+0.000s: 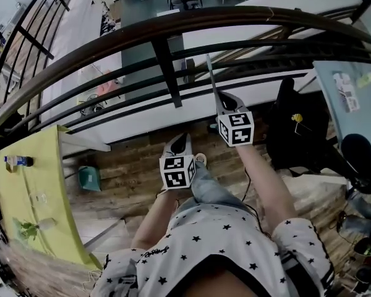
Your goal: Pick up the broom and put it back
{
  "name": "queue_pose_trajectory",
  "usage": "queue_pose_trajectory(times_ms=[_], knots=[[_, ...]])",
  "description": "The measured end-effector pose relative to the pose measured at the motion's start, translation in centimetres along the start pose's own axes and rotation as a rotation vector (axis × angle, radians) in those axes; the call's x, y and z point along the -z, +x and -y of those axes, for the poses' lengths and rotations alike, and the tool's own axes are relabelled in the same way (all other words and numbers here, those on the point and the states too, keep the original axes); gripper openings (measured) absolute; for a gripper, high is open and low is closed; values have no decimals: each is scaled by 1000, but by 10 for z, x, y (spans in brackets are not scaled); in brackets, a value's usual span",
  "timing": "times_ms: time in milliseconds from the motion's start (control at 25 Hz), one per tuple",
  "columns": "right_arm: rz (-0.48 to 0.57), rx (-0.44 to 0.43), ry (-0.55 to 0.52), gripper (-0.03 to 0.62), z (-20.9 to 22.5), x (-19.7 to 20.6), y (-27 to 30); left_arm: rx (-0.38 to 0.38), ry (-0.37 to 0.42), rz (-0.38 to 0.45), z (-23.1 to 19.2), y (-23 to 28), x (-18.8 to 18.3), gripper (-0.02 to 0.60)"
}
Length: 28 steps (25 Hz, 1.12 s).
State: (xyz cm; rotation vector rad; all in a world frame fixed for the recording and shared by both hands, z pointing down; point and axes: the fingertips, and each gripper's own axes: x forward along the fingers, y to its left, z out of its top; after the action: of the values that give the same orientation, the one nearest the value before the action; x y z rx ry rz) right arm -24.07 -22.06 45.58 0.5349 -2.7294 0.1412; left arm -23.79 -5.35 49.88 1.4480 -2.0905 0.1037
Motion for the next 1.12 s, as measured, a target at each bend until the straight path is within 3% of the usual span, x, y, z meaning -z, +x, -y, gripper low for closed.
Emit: queue_pose_trajectory(times_ms=[640,1120], knots=[[6,-125,-92,-6,-85,8,-116,7,33,55,34,-74,11,11],[-8,-107,-39,-6,-90,32,-179,15,52,61,52,-109,23,11]])
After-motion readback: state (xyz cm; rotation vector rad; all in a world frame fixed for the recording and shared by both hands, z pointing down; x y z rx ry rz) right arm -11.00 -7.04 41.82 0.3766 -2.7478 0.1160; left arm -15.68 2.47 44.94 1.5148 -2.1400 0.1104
